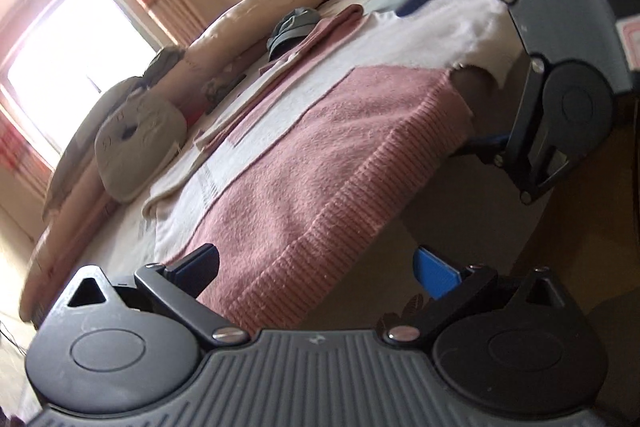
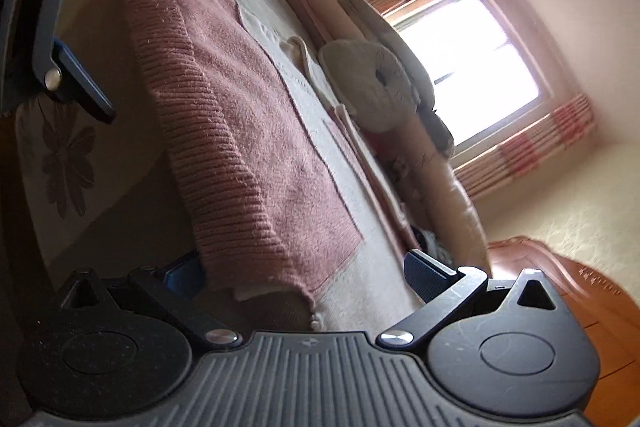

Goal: Fold clothes

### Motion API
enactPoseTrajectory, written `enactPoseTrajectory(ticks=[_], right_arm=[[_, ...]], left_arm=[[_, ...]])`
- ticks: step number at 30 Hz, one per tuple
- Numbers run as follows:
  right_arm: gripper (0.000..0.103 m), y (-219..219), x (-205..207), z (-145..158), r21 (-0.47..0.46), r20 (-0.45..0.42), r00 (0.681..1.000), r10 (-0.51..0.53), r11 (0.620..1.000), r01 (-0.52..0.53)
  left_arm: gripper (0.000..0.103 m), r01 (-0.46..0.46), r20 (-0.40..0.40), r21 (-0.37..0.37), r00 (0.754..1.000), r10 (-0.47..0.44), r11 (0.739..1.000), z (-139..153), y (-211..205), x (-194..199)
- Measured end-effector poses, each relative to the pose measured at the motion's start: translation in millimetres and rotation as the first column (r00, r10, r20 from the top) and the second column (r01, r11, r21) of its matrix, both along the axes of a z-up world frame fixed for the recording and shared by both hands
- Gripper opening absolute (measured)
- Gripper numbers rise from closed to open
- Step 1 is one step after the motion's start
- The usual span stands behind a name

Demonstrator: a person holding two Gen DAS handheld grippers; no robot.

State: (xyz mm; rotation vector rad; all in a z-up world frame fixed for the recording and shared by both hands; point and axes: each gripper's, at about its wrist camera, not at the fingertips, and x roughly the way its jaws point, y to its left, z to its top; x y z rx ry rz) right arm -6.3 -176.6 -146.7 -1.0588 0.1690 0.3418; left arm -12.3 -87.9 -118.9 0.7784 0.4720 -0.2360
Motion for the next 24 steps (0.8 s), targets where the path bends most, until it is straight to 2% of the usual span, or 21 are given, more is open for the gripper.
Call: enactPoseTrajectory(ticks=[5, 12, 20, 24], right_arm=[[0.103, -0.2, -12.5, 10.2, 0.006, 0.083, 0.996, 0.028, 1.000, -0.029], [0.103, -7.0, -8.6, 32.8, 0.103, 0.139, 0.990, -0.024, 0.995, 0.010], [0.103, -9.7, -3.6, 37.2, 0.128, 0.158, 0.987, -0.036, 0.992, 0.015], [0.103, -9.6, 2.8, 31.5, 0.116, 0.135, 0.990, -0.037, 0.993, 0.021]], left_arm=[[0.102, 0.017, 0.036, 0.045, 0.999, -0.019, 0.999, -3.0, -9.0, 6.2], [0.102, 0.060, 0.110, 0.066, 0.992, -0.067, 0.996, 0.5, -22.2, 14.2], [0.102, 0.010, 0.203, 0.003, 0.979, -0.010, 1.000, 12.3, -15.9, 31.2], [0.102, 0.003, 0.220, -0.028, 0.975, 0.003, 1.000, 22.4, -12.3, 35.2]])
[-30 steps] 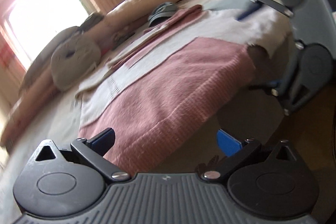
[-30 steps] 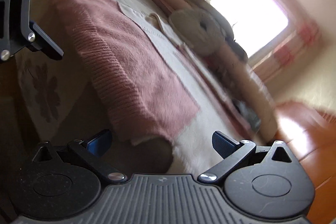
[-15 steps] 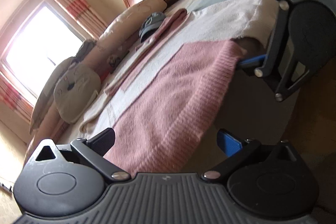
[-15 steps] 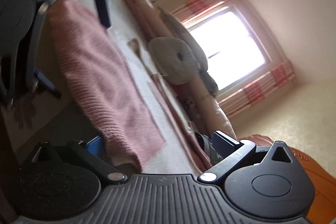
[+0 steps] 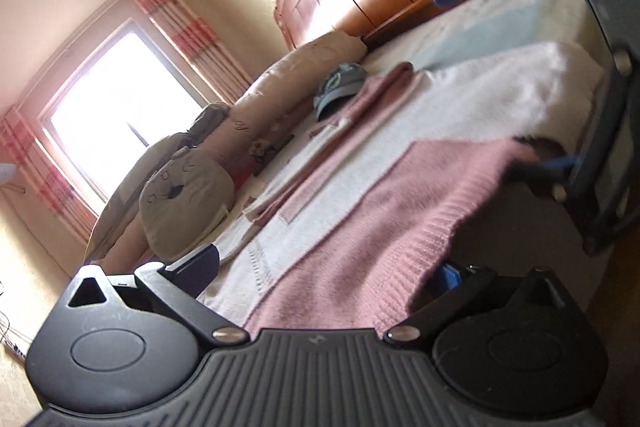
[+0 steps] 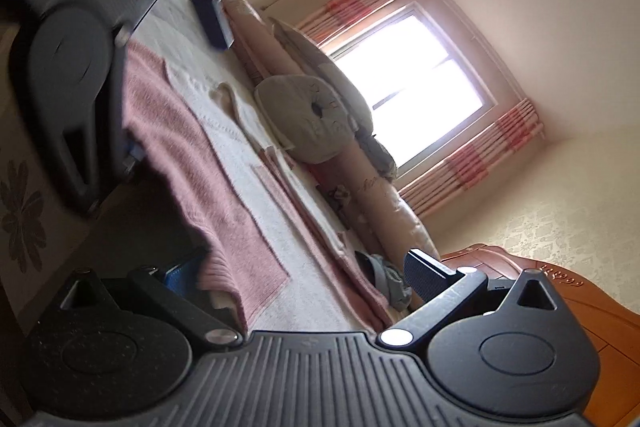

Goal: Fold clothes

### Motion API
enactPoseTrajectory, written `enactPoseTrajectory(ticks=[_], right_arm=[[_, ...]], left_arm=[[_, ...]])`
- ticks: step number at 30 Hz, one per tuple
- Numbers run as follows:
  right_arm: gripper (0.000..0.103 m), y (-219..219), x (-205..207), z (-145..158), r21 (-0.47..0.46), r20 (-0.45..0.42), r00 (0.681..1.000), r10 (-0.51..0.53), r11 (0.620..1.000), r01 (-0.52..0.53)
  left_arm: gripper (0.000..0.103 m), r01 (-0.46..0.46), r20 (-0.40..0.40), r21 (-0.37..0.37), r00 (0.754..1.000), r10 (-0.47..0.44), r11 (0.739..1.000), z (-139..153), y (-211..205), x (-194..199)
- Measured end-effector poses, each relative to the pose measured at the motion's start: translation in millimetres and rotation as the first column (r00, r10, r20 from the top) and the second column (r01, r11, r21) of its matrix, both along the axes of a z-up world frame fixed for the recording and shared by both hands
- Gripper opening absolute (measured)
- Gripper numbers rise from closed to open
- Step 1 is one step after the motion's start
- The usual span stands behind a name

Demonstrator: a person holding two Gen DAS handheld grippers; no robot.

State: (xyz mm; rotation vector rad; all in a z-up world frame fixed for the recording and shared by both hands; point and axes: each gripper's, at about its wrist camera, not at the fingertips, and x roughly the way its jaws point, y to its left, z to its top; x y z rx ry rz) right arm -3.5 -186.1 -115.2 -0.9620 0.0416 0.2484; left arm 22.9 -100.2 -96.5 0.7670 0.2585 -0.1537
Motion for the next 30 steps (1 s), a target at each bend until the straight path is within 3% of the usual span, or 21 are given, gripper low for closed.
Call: enactPoseTrajectory(ticks=[4, 9, 18, 26, 30], right_arm=[[0.103, 7.2, 15.9, -10.5, -0.015, -0.033, 0.999, -0.026, 1.000, 0.026], [0.103, 14.9, 22.8, -3.7, 0.037, -0.001, 0.997, -0.076, 0.996, 0.076], [0.103, 6.6, 17.4, 8.0, 0.122, 0.000, 0.997, -0.082, 0.989, 0.082], [0.103, -11.3, 30.3, -10.1, 0.040, -0.037, 0.991, -0.131, 0.990, 0.132], [0.103, -28.1, 36.7, -10.3, 0.020, -0.047, 0.982, -0.183, 0.983, 0.184]], left_arm=[[0.102, 0.007, 0.001, 0.002, 1.000, -0.007, 1.000, 1.1, -2.1, -1.1], [0.102, 0.036, -0.052, -0.025, 0.998, -0.037, 0.999, -6.6, -0.7, -2.8], [0.102, -0.045, 0.037, 0.022, 0.998, 0.045, 0.999, -15.9, -6.2, 8.3], [0.102, -0.142, 0.050, 0.140, 0.989, 0.136, 0.980, -23.4, 25.8, 7.2], [0.103, -0.170, 0.048, 0.150, 0.985, 0.165, 0.974, -22.9, 38.7, 7.3]])
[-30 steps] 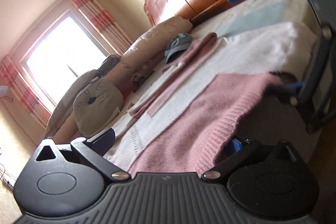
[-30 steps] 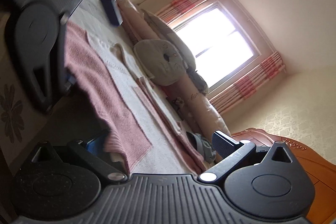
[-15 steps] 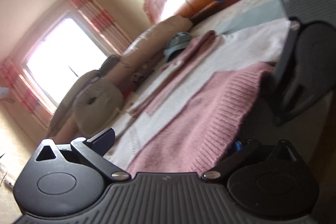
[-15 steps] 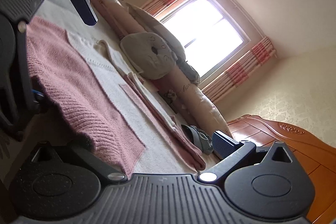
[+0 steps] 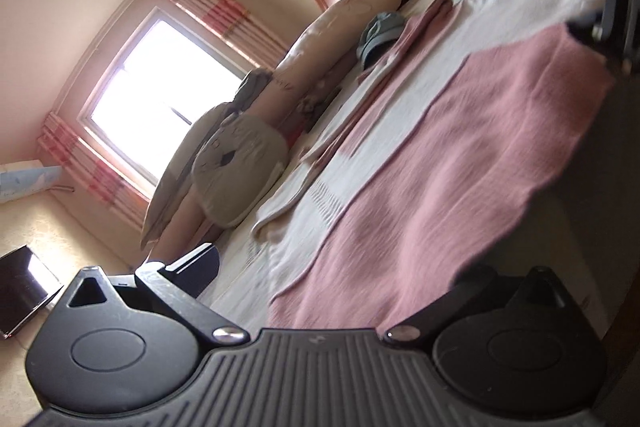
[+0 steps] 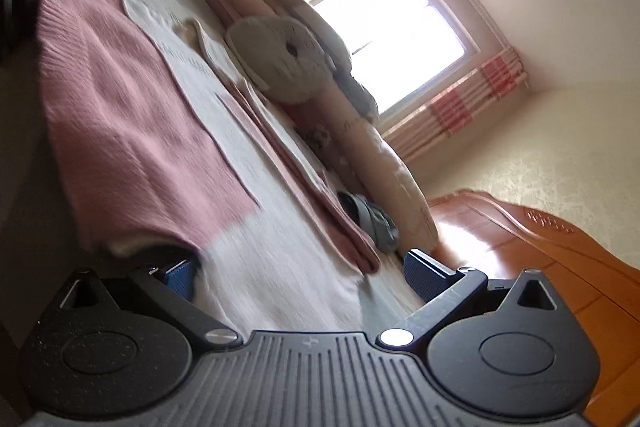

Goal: Fold clothes

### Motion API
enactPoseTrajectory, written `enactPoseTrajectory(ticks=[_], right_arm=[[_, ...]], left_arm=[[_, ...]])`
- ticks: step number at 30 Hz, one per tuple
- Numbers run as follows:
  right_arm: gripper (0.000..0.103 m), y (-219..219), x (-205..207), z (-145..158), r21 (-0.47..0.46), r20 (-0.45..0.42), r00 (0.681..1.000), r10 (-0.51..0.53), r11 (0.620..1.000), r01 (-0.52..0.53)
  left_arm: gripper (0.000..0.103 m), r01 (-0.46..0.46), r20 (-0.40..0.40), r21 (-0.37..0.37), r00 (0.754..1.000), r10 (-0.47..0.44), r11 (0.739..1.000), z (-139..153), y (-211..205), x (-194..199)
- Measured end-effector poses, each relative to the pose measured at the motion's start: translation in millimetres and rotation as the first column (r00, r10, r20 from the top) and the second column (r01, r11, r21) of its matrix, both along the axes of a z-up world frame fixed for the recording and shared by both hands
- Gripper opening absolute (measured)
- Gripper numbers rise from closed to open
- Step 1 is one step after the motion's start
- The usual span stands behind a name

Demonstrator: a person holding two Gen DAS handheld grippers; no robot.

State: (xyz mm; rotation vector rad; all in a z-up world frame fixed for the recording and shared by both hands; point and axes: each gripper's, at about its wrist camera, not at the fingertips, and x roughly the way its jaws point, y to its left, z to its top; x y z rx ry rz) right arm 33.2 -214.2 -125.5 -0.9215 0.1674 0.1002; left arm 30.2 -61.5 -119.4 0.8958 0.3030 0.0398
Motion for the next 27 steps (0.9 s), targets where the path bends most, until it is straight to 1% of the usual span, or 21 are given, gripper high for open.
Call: enactPoseTrajectory(ticks=[3, 6, 8, 11, 14, 15, 20, 27], right_arm=[[0.103, -3.5, 3.3, 1.9, 0.017, -0.017, 1.000, -0.015, 1.000, 0.016], [0.103, 5.5, 5.3, -0.1, -0.001, -0.007, 1.000, -0.004, 1.000, 0.004], [0.103, 11.8, 6.4, -1.8, -0.016, 0.001, 1.000, 0.003, 1.000, -0.003], [0.103, 13.8, 9.2, -0.3, -0.015, -0.008, 1.000, -0.006, 1.000, 0.006], [0.103, 11.8, 10.5, -0.9, -0.031, -0.011, 1.000, -0.013, 0.999, 0.013], [0.103, 11.6, 11.1, -0.4, -0.031, -0.014, 1.000, -0.010, 0.999, 0.009], [0.103, 14.9, 14.6, 2.4, -0.055, 0.000, 1.000, -0.012, 0.998, 0.011], [0.103, 19.1, 24.5, 9.4, -0.096, 0.016, 1.000, -0.002, 0.995, 0.004]], left_arm=[[0.102, 0.006, -0.006, -0.018, 1.000, -0.007, 1.000, 2.8, -2.2, 3.4], [0.102, 0.030, -0.008, -0.022, 1.000, -0.030, 0.999, 3.5, -10.5, 8.4], [0.102, 0.022, -0.011, -0.014, 1.000, -0.022, 1.000, 3.1, -11.6, 10.0], [0.103, -0.002, -0.010, 0.050, 1.000, 0.002, 0.999, -0.3, -7.7, 8.3], [0.103, -0.029, -0.004, 0.128, 1.000, 0.030, 0.991, -5.3, -3.4, 5.7], [0.103, -0.033, -0.003, 0.134, 0.999, 0.033, 0.990, -5.4, -2.3, 5.2], [0.103, -0.051, 0.008, 0.125, 0.999, 0.051, 0.991, -0.6, -1.4, 10.0], [0.103, -0.056, 0.002, 0.105, 0.998, 0.056, 0.993, 11.8, 1.4, 25.4]])
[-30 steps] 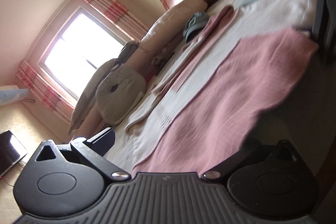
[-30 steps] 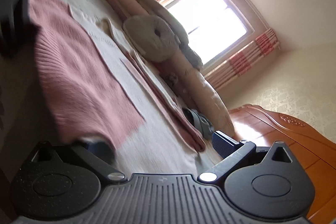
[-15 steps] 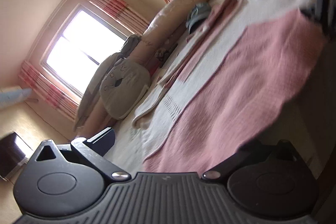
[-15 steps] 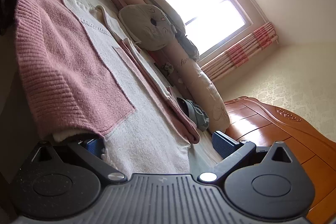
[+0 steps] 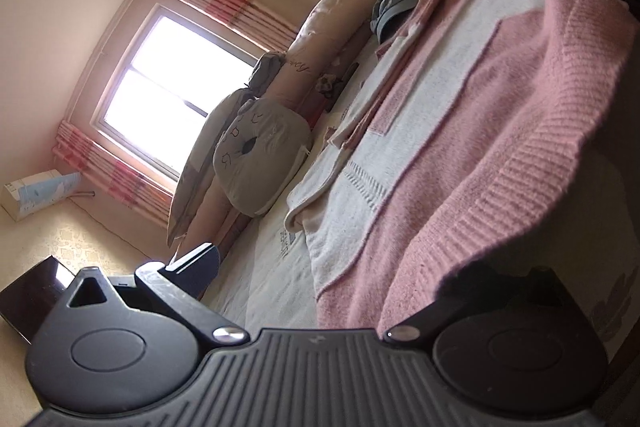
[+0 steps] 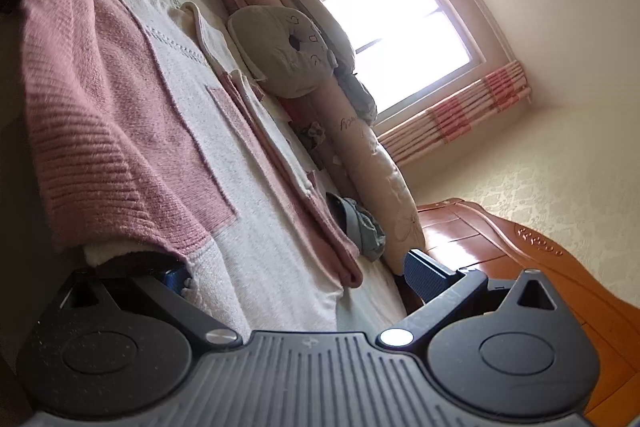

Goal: Fold clothes

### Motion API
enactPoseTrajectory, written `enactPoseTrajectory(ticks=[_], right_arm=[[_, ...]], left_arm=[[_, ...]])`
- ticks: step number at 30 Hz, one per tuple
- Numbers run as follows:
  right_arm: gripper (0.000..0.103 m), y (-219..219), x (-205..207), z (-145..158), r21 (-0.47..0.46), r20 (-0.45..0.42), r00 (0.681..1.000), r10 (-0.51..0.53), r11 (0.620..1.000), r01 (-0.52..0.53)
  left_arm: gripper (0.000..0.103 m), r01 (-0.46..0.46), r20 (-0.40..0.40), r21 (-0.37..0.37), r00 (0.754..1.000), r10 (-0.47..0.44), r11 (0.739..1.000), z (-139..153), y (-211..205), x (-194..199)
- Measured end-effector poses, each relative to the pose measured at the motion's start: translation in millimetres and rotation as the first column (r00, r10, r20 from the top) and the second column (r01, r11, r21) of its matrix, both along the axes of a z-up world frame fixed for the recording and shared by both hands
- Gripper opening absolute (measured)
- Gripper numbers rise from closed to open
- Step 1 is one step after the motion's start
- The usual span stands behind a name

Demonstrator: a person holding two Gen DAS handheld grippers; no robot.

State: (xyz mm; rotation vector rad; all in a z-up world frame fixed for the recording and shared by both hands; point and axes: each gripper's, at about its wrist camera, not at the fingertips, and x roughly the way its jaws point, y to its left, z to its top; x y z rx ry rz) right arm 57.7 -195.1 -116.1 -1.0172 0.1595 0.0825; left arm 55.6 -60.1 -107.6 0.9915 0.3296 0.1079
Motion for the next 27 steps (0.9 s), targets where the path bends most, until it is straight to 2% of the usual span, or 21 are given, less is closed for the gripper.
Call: enactPoseTrajectory(ticks=[15, 27], right_arm=[[0.103, -1.0, 47.5, 27.0, -0.011, -0.016, 1.000, -0.016, 1.000, 0.016], [0.103, 0.5, 113.5, 49.5, -0.005, -0.074, 0.997, -0.022, 1.000, 0.021]], left_arm=[[0.103, -0.022, -0.006, -0.007, 1.000, 0.022, 1.000, 29.3, 6.3, 45.5], [0.103, -0.041, -0.038, -0.025, 0.998, 0.040, 0.999, 50.4, 12.2, 110.9]])
